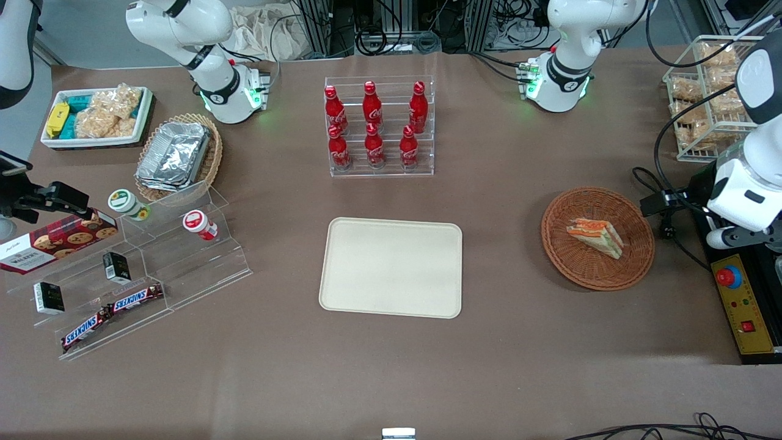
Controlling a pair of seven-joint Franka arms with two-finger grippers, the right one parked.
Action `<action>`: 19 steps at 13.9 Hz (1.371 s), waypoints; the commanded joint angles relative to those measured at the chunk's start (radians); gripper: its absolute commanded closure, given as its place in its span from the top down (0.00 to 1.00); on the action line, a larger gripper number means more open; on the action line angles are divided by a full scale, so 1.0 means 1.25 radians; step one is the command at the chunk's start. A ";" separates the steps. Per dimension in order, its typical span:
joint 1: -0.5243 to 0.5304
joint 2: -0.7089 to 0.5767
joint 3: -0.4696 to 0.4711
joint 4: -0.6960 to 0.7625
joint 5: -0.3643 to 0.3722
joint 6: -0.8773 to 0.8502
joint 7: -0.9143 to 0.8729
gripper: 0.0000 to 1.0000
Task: Place sandwich from basket to tray
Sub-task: 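Lower the open left gripper over the sandwich in the wicker basket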
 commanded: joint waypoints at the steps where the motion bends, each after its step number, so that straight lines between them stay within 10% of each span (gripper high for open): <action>1: 0.004 0.015 -0.005 0.027 0.007 -0.026 -0.022 0.99; 19: 0.035 0.015 0.011 -0.432 0.007 0.433 -0.612 0.99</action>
